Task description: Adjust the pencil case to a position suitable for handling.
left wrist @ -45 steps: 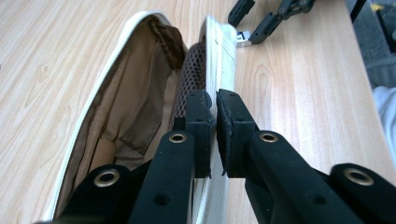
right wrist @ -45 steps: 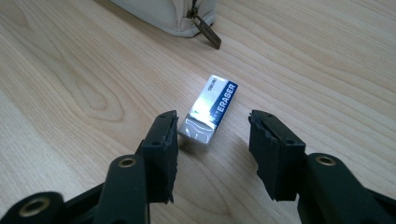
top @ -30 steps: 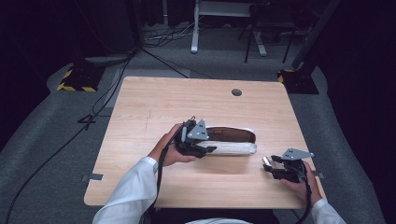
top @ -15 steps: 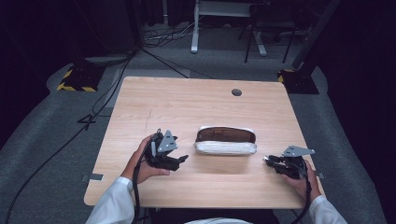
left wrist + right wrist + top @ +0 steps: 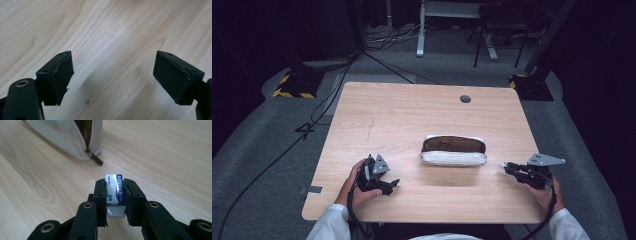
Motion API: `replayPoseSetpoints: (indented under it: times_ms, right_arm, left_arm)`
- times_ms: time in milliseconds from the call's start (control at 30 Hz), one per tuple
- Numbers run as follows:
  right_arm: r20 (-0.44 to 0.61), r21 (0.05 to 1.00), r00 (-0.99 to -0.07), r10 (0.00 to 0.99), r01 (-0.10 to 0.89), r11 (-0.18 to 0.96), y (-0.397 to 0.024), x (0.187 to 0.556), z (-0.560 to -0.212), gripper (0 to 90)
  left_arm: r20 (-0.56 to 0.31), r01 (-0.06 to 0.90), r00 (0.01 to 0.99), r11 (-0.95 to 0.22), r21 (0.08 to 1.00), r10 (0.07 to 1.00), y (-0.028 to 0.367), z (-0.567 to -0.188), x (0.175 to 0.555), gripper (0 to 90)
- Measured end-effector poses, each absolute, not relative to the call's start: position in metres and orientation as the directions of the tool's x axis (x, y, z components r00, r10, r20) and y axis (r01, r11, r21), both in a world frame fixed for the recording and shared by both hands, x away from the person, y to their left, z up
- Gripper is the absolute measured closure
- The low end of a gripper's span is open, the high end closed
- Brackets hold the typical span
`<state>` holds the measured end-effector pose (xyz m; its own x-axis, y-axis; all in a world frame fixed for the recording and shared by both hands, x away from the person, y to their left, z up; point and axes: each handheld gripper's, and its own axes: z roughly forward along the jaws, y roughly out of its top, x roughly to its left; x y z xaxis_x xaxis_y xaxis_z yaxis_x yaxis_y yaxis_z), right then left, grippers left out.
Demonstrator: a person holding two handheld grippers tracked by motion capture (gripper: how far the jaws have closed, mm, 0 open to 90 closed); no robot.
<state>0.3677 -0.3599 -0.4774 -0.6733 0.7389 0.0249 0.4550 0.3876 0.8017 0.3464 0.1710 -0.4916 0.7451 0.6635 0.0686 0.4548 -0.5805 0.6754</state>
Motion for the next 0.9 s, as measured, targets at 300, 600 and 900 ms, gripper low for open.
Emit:
replayPoseSetpoints:
  times_ms: [300, 600, 900]
  right_arm:
    - [-0.028, 0.869, -0.736, 0.677, 0.316, 0.380, -0.355, 0.374, -0.418, 73.3]
    - [-0.070, 0.886, -0.799, 0.597, 0.225, 0.405, -0.323, 0.391, -0.383, 73.3]
    - [-0.101, 0.873, -0.860, 0.501, 0.165, 0.459, -0.279, 0.403, -0.374, 73.3]
  left_arm:
    - [0.014, 0.486, 0.744, -0.557, 0.673, 0.668, 0.173, -0.501, 0.345, 16.7]
    - [-0.018, 0.497, 0.740, -0.528, 0.689, 0.672, 0.176, -0.504, 0.346, 15.1]
    - [-0.020, 0.499, 0.738, -0.525, 0.690, 0.675, 0.176, -0.504, 0.346, 14.9]
